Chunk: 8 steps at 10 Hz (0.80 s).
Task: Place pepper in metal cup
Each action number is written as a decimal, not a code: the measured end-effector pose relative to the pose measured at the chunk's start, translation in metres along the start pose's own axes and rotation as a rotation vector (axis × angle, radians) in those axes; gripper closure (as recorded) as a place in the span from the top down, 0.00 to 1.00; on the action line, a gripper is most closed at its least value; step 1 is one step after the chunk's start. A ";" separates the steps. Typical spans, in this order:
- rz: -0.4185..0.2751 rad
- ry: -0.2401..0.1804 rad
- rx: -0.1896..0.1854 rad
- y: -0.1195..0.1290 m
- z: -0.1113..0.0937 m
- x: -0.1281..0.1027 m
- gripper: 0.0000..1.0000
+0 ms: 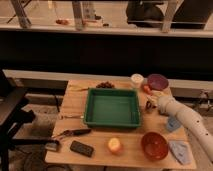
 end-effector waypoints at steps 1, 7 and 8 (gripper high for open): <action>-0.003 0.002 -0.001 0.000 0.001 -0.001 0.00; -0.021 0.019 -0.002 0.005 0.000 -0.004 0.10; -0.029 0.026 0.000 0.006 -0.001 -0.004 0.19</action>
